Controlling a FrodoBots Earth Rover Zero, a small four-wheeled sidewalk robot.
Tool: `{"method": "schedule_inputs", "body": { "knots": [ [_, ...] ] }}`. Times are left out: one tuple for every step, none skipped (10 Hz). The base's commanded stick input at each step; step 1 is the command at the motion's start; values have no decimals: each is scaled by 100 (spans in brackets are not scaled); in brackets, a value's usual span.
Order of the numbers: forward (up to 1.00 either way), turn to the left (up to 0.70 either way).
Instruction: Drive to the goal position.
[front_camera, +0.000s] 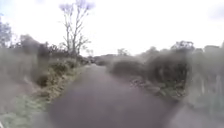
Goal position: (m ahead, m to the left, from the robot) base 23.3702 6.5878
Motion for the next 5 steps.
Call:
{"method": "schedule_inputs", "body": {
  "knots": [
    [70,18],
    [70,10],
    [70,0],
    [70,0],
    [70,0]
  ]
}}
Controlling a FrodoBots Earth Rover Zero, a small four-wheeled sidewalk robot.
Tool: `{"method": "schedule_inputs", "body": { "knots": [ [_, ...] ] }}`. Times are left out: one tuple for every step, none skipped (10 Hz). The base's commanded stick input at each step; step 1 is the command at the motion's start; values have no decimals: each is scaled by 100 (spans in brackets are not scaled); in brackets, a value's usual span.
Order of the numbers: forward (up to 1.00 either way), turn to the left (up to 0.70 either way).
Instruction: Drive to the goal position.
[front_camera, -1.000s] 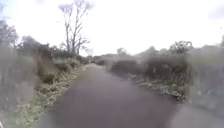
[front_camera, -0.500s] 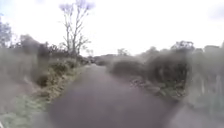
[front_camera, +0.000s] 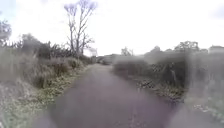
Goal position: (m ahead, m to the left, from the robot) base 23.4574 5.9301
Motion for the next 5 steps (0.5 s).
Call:
{"method": "schedule_inputs", "body": {
  "knots": [
    [70,0],
    [70,0],
    [70,0],
    [70,0],
    [70,0]
  ]
}}
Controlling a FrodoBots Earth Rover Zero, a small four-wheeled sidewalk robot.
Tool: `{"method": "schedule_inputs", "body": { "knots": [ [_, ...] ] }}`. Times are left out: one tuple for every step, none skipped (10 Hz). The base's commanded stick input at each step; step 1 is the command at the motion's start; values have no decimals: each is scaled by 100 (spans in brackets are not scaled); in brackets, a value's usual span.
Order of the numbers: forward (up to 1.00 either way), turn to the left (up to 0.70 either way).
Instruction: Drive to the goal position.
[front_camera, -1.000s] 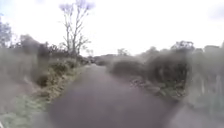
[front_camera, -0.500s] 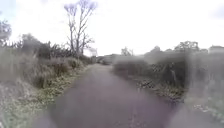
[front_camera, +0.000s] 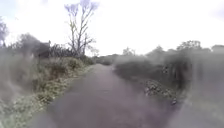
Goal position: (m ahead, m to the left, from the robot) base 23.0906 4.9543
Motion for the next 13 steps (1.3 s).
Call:
{"method": "schedule_inputs", "body": {
  "knots": [
    [70,0],
    [70,0],
    [70,0],
    [70,0],
    [70,0],
    [70,0],
    [70,0],
    [70,0],
    [70,0],
    [70,0],
    [70,0],
    [70,0],
    [70,0]
  ]
}}
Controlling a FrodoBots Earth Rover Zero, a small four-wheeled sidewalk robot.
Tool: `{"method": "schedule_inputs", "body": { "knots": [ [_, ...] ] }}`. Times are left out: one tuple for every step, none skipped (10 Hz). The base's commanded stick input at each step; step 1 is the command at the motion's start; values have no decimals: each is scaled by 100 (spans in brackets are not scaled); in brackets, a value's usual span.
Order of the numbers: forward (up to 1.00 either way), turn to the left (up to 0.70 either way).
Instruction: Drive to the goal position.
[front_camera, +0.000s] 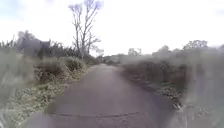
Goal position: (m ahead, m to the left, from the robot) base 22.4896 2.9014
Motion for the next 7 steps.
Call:
{"method": "schedule_inputs", "body": {
  "knots": [
    [70,0],
    [70,0],
    [70,0],
    [70,0],
    [70,0],
    [70,0],
    [70,0]
  ]
}}
